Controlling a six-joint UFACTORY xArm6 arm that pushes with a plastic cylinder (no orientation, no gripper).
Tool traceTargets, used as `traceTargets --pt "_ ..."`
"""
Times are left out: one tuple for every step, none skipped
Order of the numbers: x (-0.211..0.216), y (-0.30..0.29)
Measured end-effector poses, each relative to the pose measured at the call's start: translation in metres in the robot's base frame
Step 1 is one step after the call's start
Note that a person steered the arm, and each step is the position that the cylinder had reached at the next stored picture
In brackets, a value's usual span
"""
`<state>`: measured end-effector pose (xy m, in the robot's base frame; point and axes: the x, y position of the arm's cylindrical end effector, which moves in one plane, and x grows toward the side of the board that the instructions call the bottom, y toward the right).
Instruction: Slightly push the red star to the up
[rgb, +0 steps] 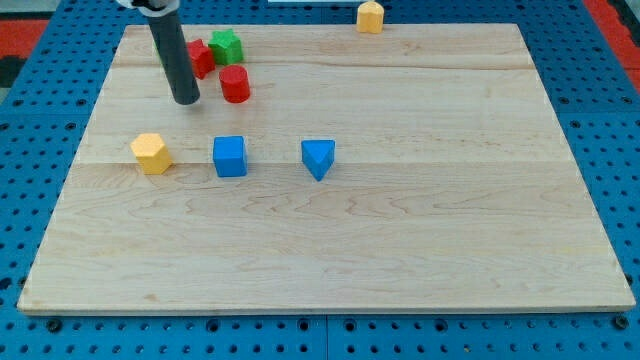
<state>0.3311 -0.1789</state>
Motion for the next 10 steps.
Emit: traceTargets --pt "-0.005 0.008" --pt "-0.006 0.011" --pt "-0.022 0.010" --pt "-0.050 -0.001" --pt "-0.058 -0.001" --pt "-0.058 -0.001" --pt "-0.058 -0.045" --pt "-0.062 -0.061" --pt "-0.049 -0.061" --pt "-0.033 -0.025"
